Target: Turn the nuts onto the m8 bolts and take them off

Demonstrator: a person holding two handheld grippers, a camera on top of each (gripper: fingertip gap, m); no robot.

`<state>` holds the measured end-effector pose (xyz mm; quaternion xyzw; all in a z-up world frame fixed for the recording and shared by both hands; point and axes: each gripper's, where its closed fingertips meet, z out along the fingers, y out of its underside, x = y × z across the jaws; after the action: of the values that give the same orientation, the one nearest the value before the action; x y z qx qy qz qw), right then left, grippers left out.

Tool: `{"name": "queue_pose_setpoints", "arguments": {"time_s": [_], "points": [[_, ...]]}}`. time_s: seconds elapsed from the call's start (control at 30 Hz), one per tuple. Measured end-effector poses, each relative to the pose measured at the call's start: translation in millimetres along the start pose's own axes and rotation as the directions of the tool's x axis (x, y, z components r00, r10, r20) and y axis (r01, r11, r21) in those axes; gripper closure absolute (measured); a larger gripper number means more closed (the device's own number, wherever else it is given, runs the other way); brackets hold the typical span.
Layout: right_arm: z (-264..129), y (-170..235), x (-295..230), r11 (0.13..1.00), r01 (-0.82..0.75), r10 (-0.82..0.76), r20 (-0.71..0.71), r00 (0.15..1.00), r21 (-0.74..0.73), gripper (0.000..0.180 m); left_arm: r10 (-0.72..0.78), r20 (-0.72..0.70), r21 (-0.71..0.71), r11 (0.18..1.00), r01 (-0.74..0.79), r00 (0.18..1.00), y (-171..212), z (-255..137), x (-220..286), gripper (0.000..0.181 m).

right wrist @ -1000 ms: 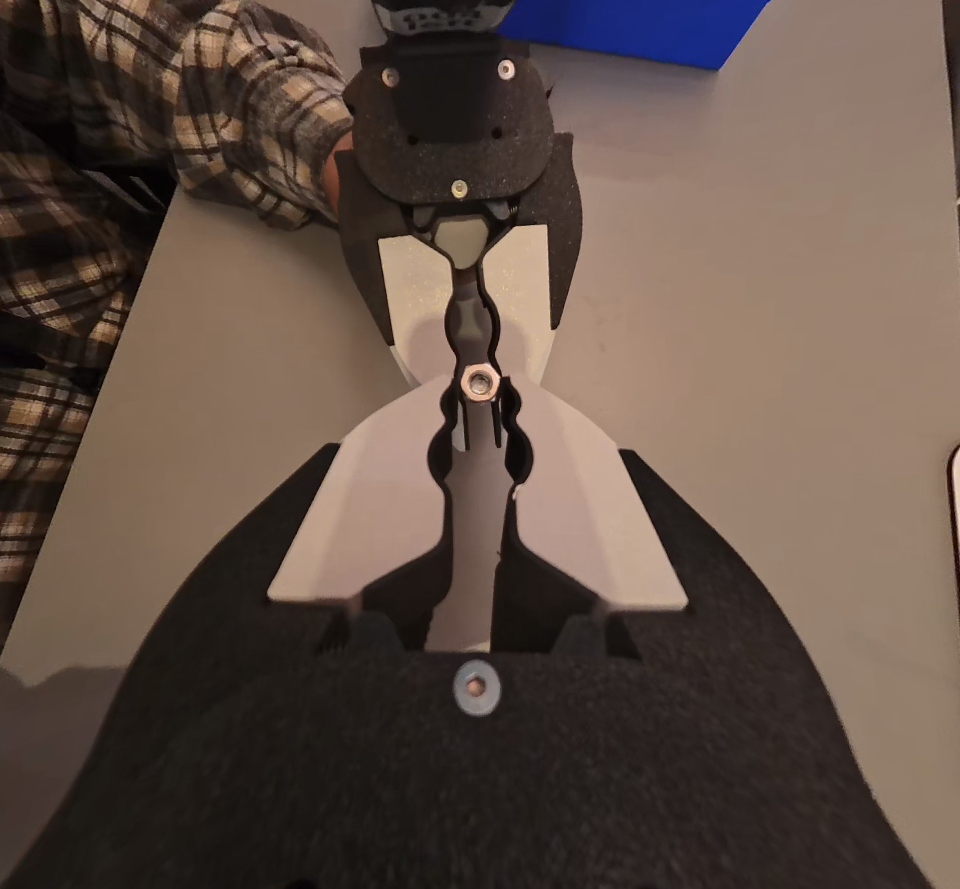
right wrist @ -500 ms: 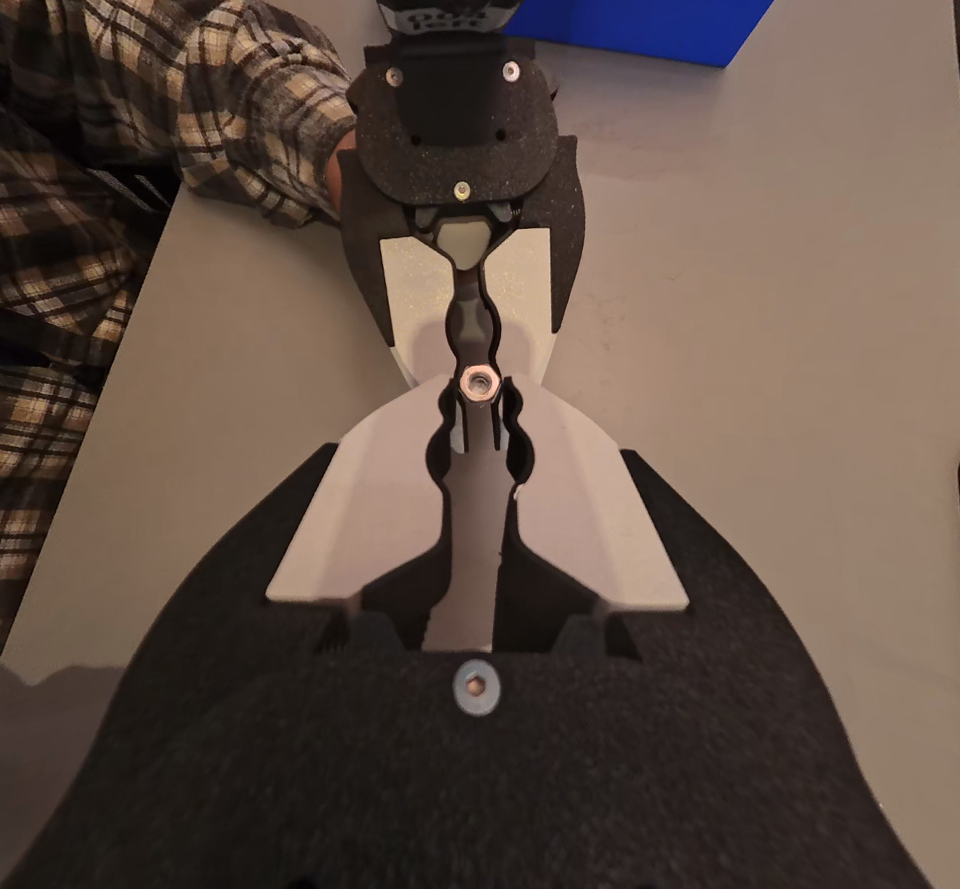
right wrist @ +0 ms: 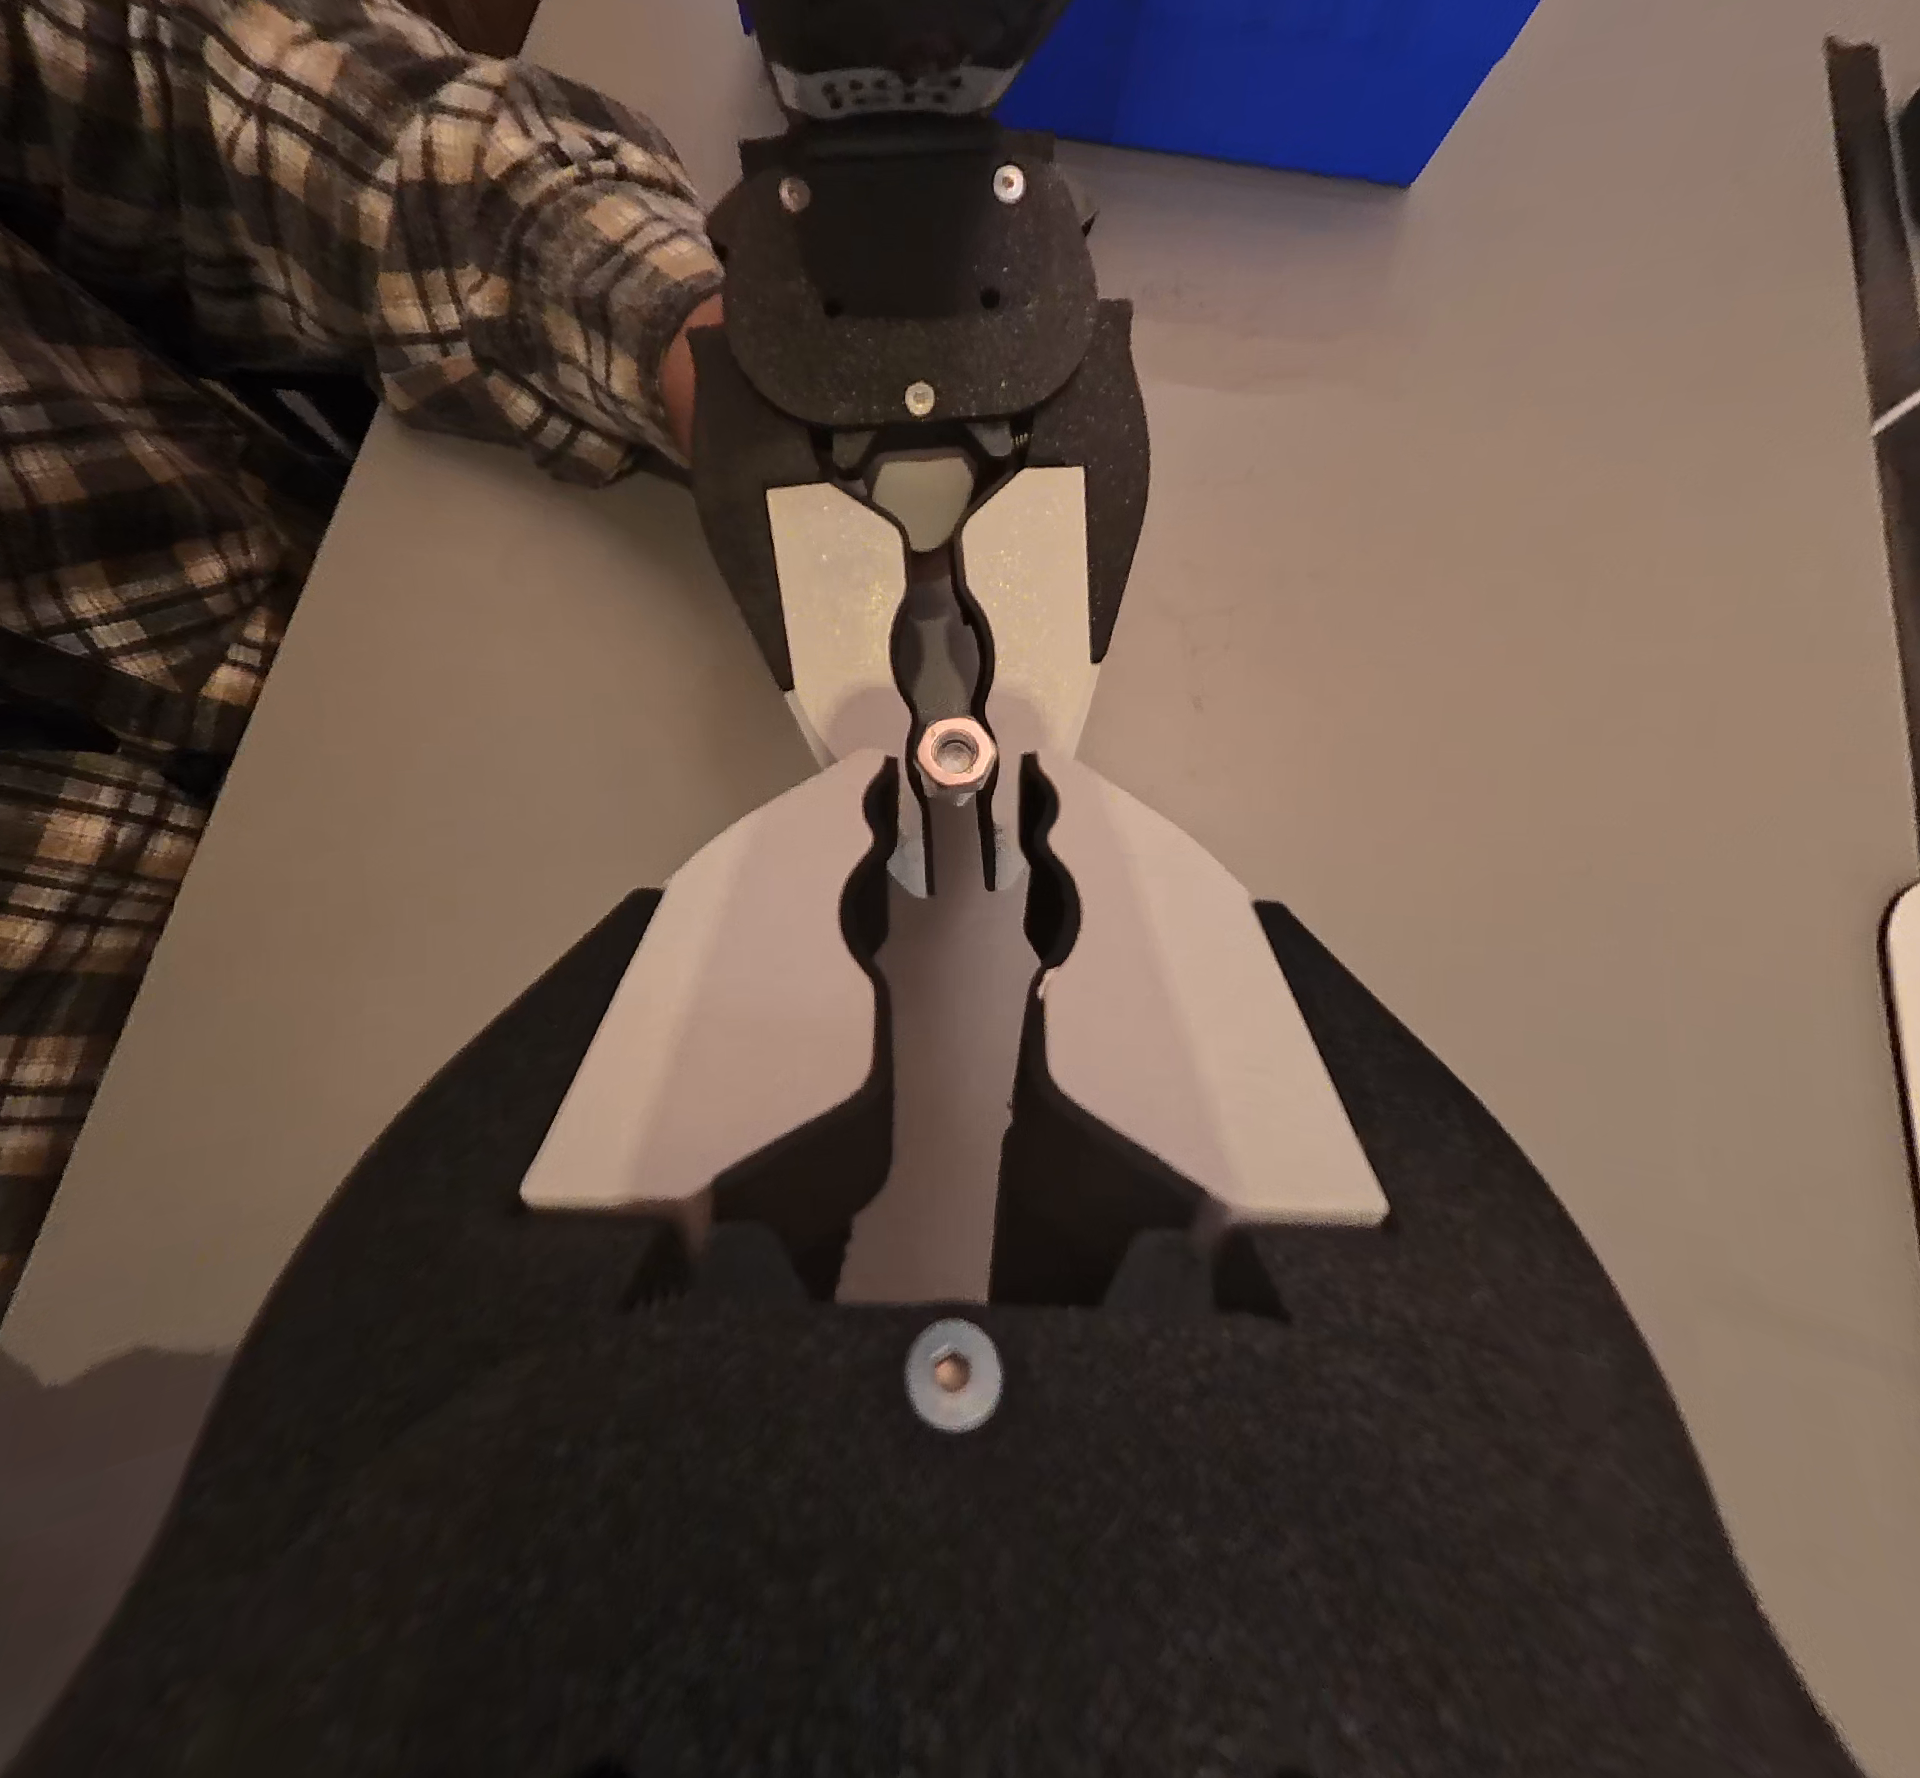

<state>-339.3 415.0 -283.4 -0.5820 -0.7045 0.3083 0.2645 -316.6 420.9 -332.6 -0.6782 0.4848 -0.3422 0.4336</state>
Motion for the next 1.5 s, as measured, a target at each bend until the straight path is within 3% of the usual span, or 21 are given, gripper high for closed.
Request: {"name": "queue_pose_setpoints", "arguments": {"time_s": [0.13,0.27,0.43,0.77,1.5], "points": [[-10,-13,4,0.983,-0.058,0.061,-0.013,0.998,0.176,0.156,-0.001,0.002,0.004,1.000,0.001,1.000,-1,-1,0,0.169],[-18,-21,12,0.890,-0.149,0.170,-0.010,0.985,0.432,0.157,-0.006,-0.001,0.015,1.000,0.006,1.000,-2,-2,0,0.169],[-13,-16,14,0.834,-0.128,0.183,-0.050,0.982,0.537,0.163,-0.015,-0.004,0.022,1.000,0.015,1.000,-3,-2,0,0.169],[-5,-12,21,0.813,-0.148,0.214,-0.053,0.975,0.563,0.158,-0.026,-0.005,0.036,0.999,0.027,1.000,-4,-4,-1,0.169],[4,-7,16,0.860,-0.124,0.178,-0.064,0.982,0.495,0.158,-0.028,0.000,0.039,0.999,0.028,1.000,-4,-5,-2,0.169]]}}
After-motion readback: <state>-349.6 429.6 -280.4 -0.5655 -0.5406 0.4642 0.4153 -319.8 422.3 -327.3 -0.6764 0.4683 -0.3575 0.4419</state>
